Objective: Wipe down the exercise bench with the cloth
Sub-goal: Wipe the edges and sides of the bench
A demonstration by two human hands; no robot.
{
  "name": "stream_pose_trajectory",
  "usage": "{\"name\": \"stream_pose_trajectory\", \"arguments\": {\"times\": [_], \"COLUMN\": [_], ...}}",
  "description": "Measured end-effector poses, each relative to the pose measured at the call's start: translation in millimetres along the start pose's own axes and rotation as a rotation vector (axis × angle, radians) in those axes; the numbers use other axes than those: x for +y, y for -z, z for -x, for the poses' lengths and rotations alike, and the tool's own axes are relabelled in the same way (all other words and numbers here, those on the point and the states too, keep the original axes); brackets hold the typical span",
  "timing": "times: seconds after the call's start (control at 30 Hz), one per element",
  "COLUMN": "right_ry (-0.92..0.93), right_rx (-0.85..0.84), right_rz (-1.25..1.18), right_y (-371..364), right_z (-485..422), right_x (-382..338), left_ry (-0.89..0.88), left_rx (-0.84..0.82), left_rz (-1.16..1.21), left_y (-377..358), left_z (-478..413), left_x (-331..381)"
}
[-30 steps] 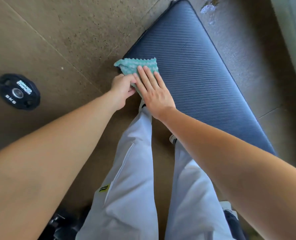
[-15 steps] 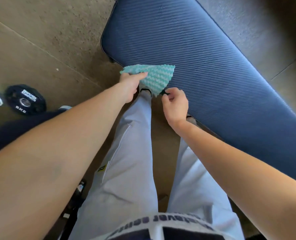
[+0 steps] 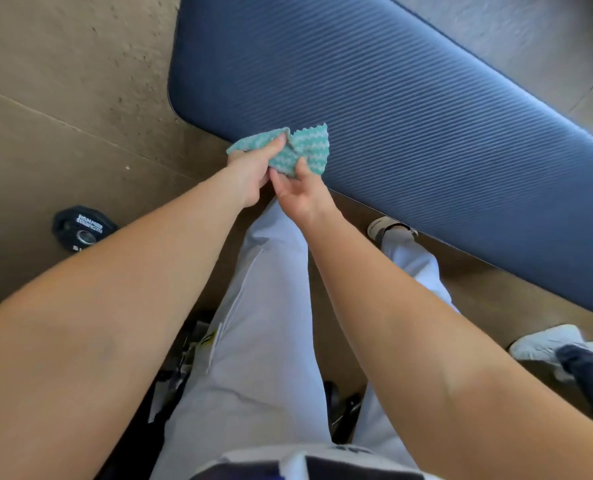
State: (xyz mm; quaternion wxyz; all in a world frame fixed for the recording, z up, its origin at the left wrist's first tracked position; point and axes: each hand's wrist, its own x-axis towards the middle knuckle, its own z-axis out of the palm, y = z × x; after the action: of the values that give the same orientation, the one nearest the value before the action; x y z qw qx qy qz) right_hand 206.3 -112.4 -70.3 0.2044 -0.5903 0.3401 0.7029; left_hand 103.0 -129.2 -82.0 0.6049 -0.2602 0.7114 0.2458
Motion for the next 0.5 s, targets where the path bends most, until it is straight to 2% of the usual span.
{"name": "stream_pose_trajectory", "arguments": {"times": [0.2, 0.37, 0.5], "right_ry": [0.036, 0.119, 0.122], "right_rx": [0.195, 0.260, 0.272], "right_rz": [-0.119, -0.256, -0.343], "right_y": [64, 124, 161], "right_z": [6, 33, 48], "right_x": [-46, -108, -147], "left_ry": [0.096, 0.246, 0.285], "left_rx": [-0.069, -0.107, -0.100], "left_rz": [-0.052, -0.042, -0.059], "left_y": [-52, -121, -172], "left_z": [7, 23, 39], "left_x": [-38, -84, -120]}}
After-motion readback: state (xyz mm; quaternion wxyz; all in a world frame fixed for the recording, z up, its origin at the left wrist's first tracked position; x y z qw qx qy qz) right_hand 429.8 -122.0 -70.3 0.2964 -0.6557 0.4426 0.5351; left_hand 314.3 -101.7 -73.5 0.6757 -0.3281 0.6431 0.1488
